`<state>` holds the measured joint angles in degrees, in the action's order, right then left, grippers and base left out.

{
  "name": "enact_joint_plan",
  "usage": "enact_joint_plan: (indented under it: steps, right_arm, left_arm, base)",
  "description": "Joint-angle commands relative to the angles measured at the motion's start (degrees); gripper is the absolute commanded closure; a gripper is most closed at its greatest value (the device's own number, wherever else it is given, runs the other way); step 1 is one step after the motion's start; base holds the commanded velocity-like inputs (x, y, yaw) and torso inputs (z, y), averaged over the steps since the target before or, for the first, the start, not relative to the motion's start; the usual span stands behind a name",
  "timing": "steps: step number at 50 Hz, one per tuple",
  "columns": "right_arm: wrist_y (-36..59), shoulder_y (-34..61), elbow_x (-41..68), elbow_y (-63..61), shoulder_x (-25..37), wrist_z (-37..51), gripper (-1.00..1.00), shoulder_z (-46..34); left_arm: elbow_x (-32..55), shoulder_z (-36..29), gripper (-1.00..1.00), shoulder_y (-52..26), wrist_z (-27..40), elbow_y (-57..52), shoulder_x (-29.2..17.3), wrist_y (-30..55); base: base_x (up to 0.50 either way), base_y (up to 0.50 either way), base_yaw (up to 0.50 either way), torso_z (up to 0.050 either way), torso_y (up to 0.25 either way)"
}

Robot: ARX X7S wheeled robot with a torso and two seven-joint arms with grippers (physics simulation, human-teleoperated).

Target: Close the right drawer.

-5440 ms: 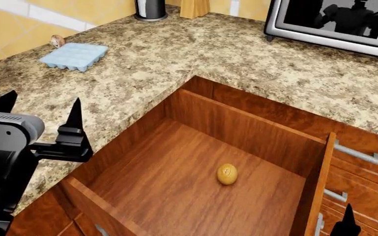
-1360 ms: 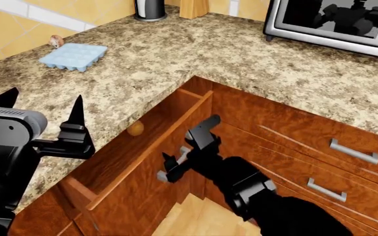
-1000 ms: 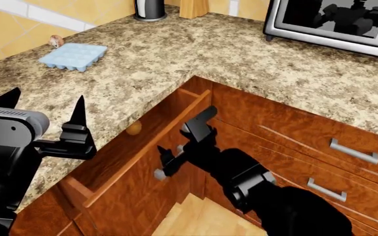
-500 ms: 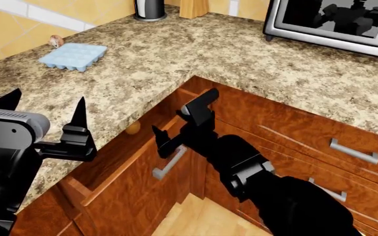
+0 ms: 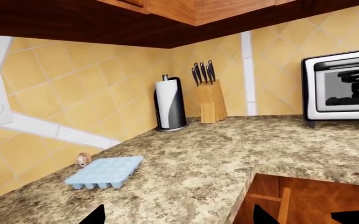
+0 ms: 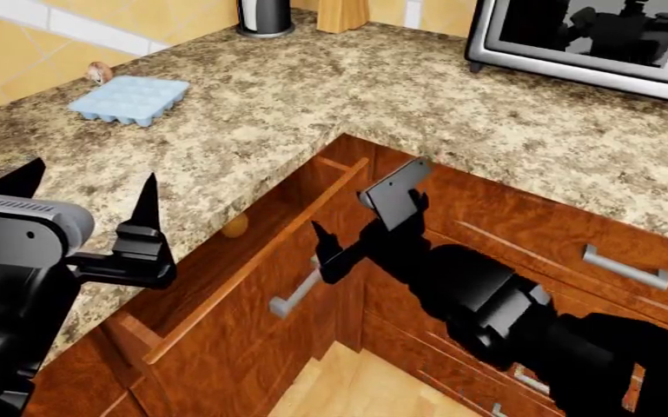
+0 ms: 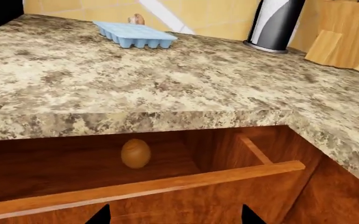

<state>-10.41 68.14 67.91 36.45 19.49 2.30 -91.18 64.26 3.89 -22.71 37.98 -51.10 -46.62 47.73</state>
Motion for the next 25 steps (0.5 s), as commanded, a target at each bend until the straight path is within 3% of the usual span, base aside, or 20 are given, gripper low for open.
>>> enact_joint_plan:
  steps: [1,14,25]
  right_arm:
    - [4.1,4.3,-3.2,-28.1,15.3,15.9,-1.0,-1.4]
    - [9.8,11.9,-4.4,-51.0,28.1,28.1,-1.0,-0.6]
    - [13.9,18.1,-3.3,-61.3,35.7,33.9,-1.0,1.8]
  left_arm:
    - [0.0,-0.5,-1.0,-0.3,0.1,-0.1,0.0,-0.1]
    - [-0.3,-0.4,-1.0,0.2,0.0,-0.1,-0.1,-0.7]
    - [0.5,-0.9,-1.0,-0.8,0.7,-0.3,-0.2,-0.3]
  base:
    - [0.0,0.0,0.0,0.0,0.0]
    - [0.0,0.0,0.0,0.0,0.0]
    - [0.0,0.0,0.0,0.0,0.0]
